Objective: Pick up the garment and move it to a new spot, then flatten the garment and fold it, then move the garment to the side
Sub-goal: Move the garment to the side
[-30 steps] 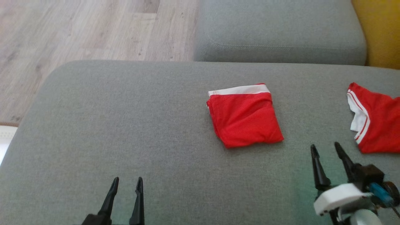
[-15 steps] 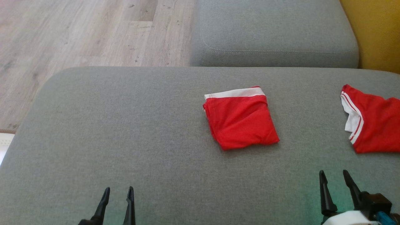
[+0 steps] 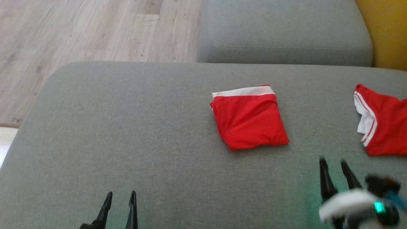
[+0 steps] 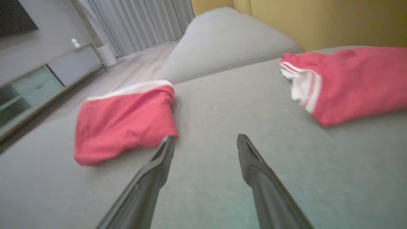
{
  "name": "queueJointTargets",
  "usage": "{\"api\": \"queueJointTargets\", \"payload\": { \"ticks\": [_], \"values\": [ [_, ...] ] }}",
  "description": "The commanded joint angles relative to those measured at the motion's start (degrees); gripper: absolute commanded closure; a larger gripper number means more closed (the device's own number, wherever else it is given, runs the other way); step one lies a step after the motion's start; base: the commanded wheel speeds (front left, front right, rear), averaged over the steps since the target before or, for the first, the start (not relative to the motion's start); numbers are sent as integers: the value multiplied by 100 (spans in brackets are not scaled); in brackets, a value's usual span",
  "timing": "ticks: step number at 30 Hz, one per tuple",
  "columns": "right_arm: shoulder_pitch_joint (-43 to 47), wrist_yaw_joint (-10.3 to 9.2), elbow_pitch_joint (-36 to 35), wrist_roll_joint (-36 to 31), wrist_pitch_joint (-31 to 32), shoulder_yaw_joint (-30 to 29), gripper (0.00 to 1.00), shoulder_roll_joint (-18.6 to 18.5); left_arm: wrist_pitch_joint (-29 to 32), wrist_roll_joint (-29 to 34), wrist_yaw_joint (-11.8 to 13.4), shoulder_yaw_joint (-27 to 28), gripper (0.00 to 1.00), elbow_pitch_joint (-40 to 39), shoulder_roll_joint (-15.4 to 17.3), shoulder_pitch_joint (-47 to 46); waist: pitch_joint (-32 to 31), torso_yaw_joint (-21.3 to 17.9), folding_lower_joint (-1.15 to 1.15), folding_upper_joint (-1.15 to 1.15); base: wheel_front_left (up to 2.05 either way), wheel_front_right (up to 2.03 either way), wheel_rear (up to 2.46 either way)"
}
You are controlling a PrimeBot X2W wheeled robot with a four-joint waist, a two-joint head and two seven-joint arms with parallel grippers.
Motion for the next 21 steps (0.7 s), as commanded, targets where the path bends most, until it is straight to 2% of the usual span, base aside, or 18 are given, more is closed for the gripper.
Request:
{"api": "queueJointTargets", "payload": {
  "ticks": [1, 5, 8, 11, 16, 21],
  "values": [
    [-761, 42, -332, 331, 388, 144, 0, -146, -47, -37, -29, 106, 0, -138, -24, -282, 110, 85, 0, 0, 0, 0, 0],
    [-1579, 42, -264, 841, 1712, 138, 0, -301, -47, -34, -79, -36, 0, -77, -25, -398, 368, 282, 0, 0, 0, 0, 0],
    [-2172, 42, 46, 903, 2547, 28, 0, -336, -47, -54, -121, -183, 0, -12, -26, -547, 554, 521, 0, 0, 0, 0, 0],
    [-2660, 42, 452, 803, 3104, -163, 0, -300, -47, -155, -144, -343, 0, 32, -27, -680, 722, 791, 0, 0, 0, 0, 0],
    [-3137, 42, 1092, 492, 3485, -526, 0, -277, -47, -272, -153, -612, 0, 69, -27, -791, 900, 1141, 0, 0, 0, 0, 0],
    [-3542, 42, 1823, -147, 3434, -993, 0, -316, -47, -375, -124, -828, 0, 77, -27, -847, 1057, 1431, 0, 0, 0, 0, 0]
  ]
}}
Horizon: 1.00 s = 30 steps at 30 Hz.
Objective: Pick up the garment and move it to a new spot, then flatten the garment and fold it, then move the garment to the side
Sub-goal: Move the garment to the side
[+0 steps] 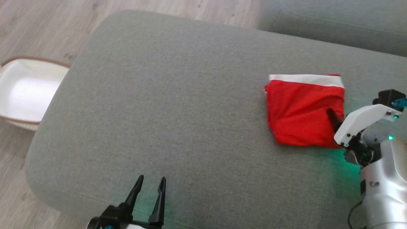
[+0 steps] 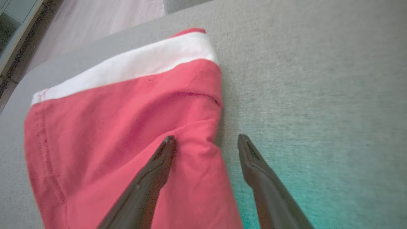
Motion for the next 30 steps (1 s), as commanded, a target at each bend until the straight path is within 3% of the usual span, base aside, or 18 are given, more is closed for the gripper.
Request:
{"api": "queueJointTargets", "payload": {
  "ticks": [1, 2, 3, 4, 10, 17, 22, 27, 28, 29, 30],
  "values": [
    [-295, 42, -61, -56, -14, 37, 0, 6, -47, -24, 24, 147, 0, -136, -11, -248, 144, 142, -1, 0, 0, 0, 0],
    [-359, 42, 75, -108, 2, -25, 0, 31, -47, -33, 38, 135, 0, -141, -11, -256, 164, 147, -1, 0, 0, 0, 0],
    [-424, 42, 193, -122, 17, -91, 9, 62, -47, -40, 54, 126, 0, -148, -11, -264, 188, 136, -1, 0, 0, 0, 0],
    [-494, 42, 279, -111, -12, -167, 100, 94, -47, -51, 75, 127, 0, -157, -11, -275, 202, 107, -1, 0, 0, 0, 0],
    [-788, 42, 342, -55, -319, -119, 100, 120, -47, -53, 110, 208, 0, -225, -11, -294, 238, -498, -1, 0, 0, 0, 0],
    [-1137, 42, -166, -318, -453, -128, 100, -727, -47, 126, 33, 219, 0, -265, -11, -458, 403, -1317, -1, 0, 0, 0, 0],
    [-1335, 42, -461, -668, -149, -588, 100, -1167, -47, 264, -35, 43, 0, -233, 8, -562, 550, -1547, -1, 0, 0, 0, 0],
    [-1224, 42, -744, -1524, 37, -1078, 100, -1465, -47, 286, -61, 44, 0, -233, 113, -543, 637, -1591, -1, 0, 0, 0, 0],
    [-1187, 42, -833, -1744, -43, -1243, 67, -1477, -47, 288, -64, 54, 0, -228, 136, -533, 645, -1588, -1, 0, 0, 0, 0],
    [-1140, 42, -920, -2009, -141, -1411, 13, -1471, -47, 289, -66, 64, 0, -222, 156, -528, 653, -1582, -1, 0, 0, 0, 0],
    [-1065, 42, -981, -2314, -199, -1524, 0, -1462, -47, 287, -68, 77, 0, -218, 170, -528, 657, -1576, -1, 0, 0, 0, 0]
  ]
}}
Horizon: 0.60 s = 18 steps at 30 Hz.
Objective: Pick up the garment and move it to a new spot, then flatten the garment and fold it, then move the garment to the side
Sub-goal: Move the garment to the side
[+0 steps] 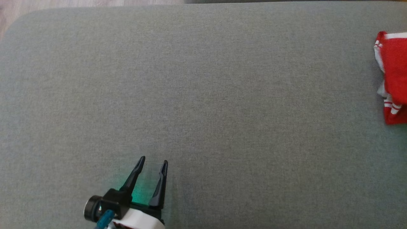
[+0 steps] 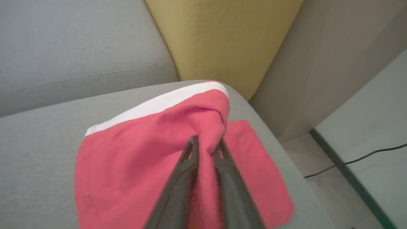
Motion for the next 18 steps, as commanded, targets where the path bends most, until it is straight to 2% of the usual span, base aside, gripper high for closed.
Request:
{"api": "queueJointTargets", "payload": {
  "ticks": [1, 5, 10, 16, 17, 18],
  "values": [
    [99, 42, -363, -624, -116, -85, 0, -128, -47, 26, -14, 210, 0, -125, 93, -66, 3, 20, -1, 0, 0, 0, 0],
    [313, 42, -716, -1412, -472, -205, 0, -14, -47, -2, -17, 298, 0, -150, 83, -61, -65, 57, -1, 0, 0, 0, 0],
    [474, 42, -1082, -1711, -1027, -22, 0, 281, -47, -41, -4, 397, 0, -141, 50, 16, -234, 40, -1, 0, 0, 0, 0],
    [1071, 42, -1605, -1266, -1754, 814, 0, 836, -47, -105, 122, 536, 0, -192, -29, 173, -639, 42, -1, 0, 0, 0, 0],
    [1423, 42, -1823, -975, -1953, 1183, 0, 990, -47, -109, 187, 590, 0, -243, -47, 239, -802, 85, -1, 0, 0, 0, 0],
    [1615, 42, -1950, -823, -2057, 1291, 0, 1047, -47, -121, 202, 617, 0, -277, -55, 274, -887, 120, -1, 0, 0, 0, 0]
  ]
}}
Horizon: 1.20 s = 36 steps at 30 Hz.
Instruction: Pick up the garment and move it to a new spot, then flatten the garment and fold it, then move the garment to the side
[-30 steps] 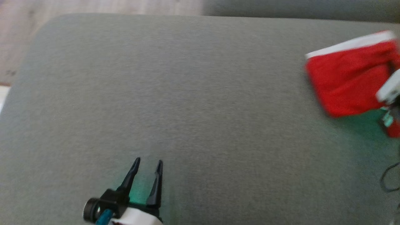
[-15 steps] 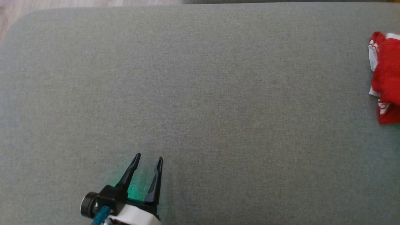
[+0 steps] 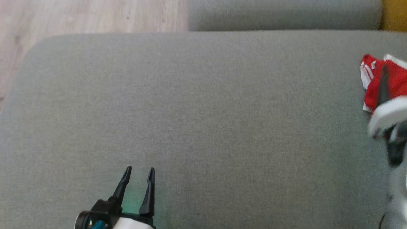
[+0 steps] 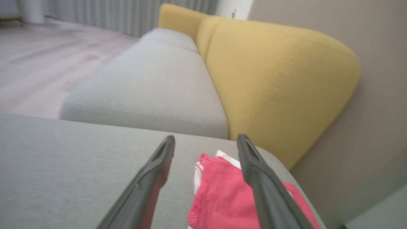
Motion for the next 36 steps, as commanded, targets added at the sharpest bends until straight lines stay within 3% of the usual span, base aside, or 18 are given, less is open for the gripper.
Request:
{"api": "queueJointTargets", "payload": {
  "ticks": [1, 9, 15, 21, 31, 32, 36],
  "values": [
    [157, 42, -372, 90, -202, 287, 0, -47, -47, 3, 45, 232, 0, -220, -7, -51, -242, 106, 1, 0, 0, 0, 0],
    [1853, 42, -741, 534, -1290, 807, 0, 341, -47, 160, 290, 502, 0, -346, -27, 236, -711, 388, 1, 0, 0, 0, 0],
    [2572, 42, -424, 814, -1884, 905, 0, 505, -47, 269, 202, 610, 0, -341, -30, 337, -869, 391, 1, 0, 0, 0, 0],
    [2908, 42, -95, 1309, -2117, 1166, 0, 512, -47, 273, 71, 647, 0, -349, -34, 329, -889, 224, 1, 0, 0, 0, 0],
    [2882, 42, 58, 1400, -2183, 1382, 0, 513, -47, 206, -5, 654, 0, -348, -39, 288, -906, -4, 1, 0, 0, 0, 0],
    [3080, -1, 233, 1375, -2105, 1246, 100, 568, 2, 252, 13, 445, 100, -126, -21, 493, -905, 5, 1, 0, 0, 0, 0],
    [3043, -1, 452, 1498, -2043, 1215, 100, 568, 65, 126, 9, 450, 100, 46, -27, 497, -901, -8, 1, 0, 0, 0, 0]
  ]
}}
